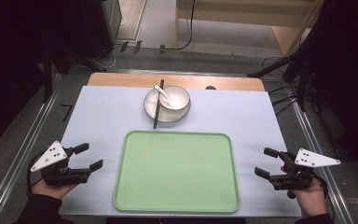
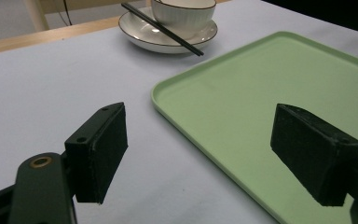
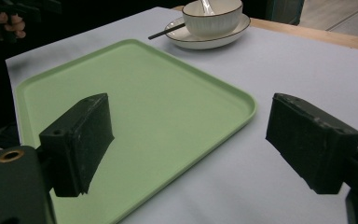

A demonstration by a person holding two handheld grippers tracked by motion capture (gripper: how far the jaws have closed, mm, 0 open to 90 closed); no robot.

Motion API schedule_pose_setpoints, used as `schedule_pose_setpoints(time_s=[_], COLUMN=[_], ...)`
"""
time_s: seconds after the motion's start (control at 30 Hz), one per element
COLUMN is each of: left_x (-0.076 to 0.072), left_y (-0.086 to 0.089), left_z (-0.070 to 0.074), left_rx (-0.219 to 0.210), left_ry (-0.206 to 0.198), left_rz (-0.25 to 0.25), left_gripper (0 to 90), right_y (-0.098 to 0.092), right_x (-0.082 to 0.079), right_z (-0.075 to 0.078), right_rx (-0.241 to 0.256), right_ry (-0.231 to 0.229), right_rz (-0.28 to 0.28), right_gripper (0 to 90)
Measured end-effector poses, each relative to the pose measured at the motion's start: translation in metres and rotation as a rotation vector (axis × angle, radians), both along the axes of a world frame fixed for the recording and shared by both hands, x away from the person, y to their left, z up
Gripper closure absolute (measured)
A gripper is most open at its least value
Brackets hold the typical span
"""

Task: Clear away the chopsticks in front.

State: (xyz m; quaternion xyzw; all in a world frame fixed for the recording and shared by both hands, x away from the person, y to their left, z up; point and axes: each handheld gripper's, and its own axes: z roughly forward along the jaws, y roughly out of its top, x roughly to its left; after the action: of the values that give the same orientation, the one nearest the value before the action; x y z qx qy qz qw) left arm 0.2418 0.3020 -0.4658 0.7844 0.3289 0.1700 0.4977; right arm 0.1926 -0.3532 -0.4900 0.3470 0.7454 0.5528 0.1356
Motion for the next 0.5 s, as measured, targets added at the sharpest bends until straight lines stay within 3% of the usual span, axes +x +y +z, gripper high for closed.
schedule_pose_setpoints(time_s=[0.5], left_x=[0.0001], left_y=[0.0008], left_z=[0.0006], left_rx=[-0.001], left_ry=[0.007], left_rz=[0.002], left_gripper=[19.1], right_y=[0.0008], right_x=[0.0000], right_z=[-0.0002], right_rx=[0.000], right_ry=[0.003], right_rz=[0.005], right_gripper=[14.9])
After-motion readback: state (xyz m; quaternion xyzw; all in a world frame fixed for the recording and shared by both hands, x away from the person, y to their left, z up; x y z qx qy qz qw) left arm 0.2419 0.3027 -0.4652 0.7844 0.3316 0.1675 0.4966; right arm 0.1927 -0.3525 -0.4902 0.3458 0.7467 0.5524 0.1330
